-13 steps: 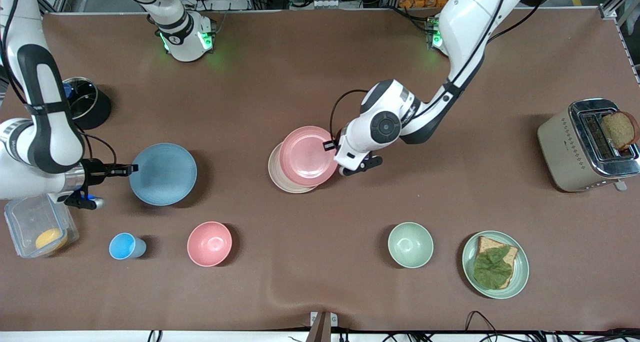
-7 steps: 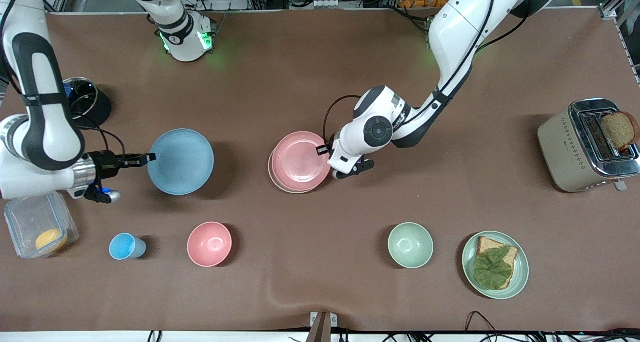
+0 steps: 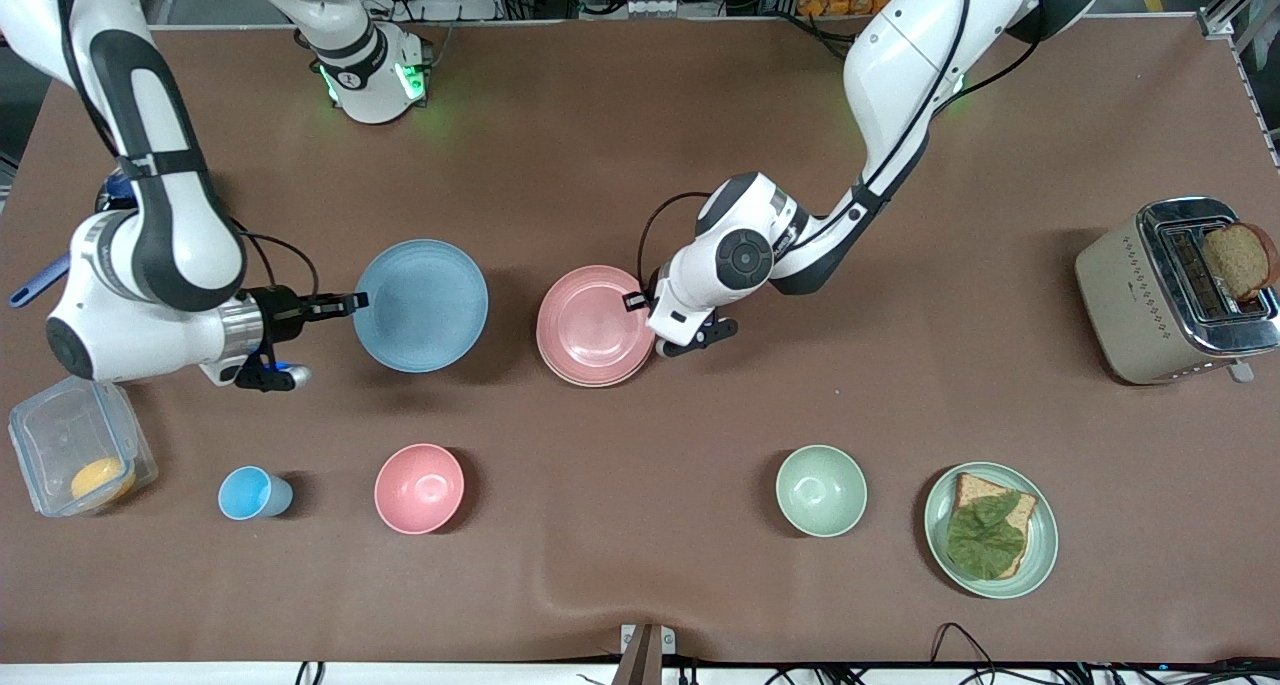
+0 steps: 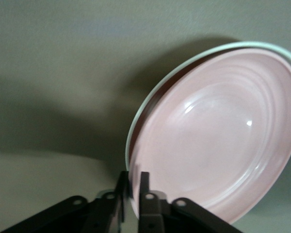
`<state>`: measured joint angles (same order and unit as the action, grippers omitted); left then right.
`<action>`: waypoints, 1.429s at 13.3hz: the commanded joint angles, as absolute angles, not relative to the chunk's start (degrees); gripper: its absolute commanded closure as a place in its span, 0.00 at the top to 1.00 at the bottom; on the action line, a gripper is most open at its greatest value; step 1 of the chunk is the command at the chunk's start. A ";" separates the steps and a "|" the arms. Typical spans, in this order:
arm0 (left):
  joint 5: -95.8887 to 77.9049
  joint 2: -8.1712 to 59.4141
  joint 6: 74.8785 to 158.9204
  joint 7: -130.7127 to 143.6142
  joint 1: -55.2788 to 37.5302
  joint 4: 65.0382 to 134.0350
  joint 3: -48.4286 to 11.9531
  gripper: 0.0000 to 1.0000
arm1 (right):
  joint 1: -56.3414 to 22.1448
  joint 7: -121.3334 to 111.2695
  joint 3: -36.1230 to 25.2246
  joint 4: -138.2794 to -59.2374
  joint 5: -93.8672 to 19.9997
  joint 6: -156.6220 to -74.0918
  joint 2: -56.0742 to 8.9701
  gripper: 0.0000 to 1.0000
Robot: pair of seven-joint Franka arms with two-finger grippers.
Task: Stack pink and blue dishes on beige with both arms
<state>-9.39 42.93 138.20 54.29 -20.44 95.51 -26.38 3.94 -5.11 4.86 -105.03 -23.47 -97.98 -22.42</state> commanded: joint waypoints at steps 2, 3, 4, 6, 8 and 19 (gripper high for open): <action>-8.79 42.20 138.16 55.11 -21.97 92.64 -24.26 1.00 | -1.57 1.56 4.48 -110.21 -25.66 -102.82 -17.93 0.00; -6.87 40.53 137.47 55.11 -21.10 92.46 -24.26 1.00 | -2.54 2.28 4.48 -111.43 -25.75 -105.09 -17.93 0.00; -3.90 38.08 135.37 55.11 -19.70 92.72 -24.26 1.00 | -3.85 3.16 4.48 -112.40 -26.27 -107.47 -17.93 0.00; -1.76 31.67 129.75 55.72 -15.93 92.90 -24.00 1.00 | -7.28 7.18 4.48 -112.85 -29.17 -110.73 -18.54 0.00; -1.06 27.18 123.35 55.20 -10.40 92.81 -23.82 1.00 | -12.02 13.33 4.39 -113.81 -29.62 -116.07 -19.24 0.00; 4.13 5.29 93.00 25.24 8.52 92.29 -24.26 1.00 | -21.88 22.67 4.48 -114.61 -36.21 -128.40 -23.82 0.00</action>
<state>3.82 9.37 94.90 27.12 7.56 90.66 -23.59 -20.14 21.68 4.92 -114.41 -34.10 -126.84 -23.54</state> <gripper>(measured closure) 0.000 0.947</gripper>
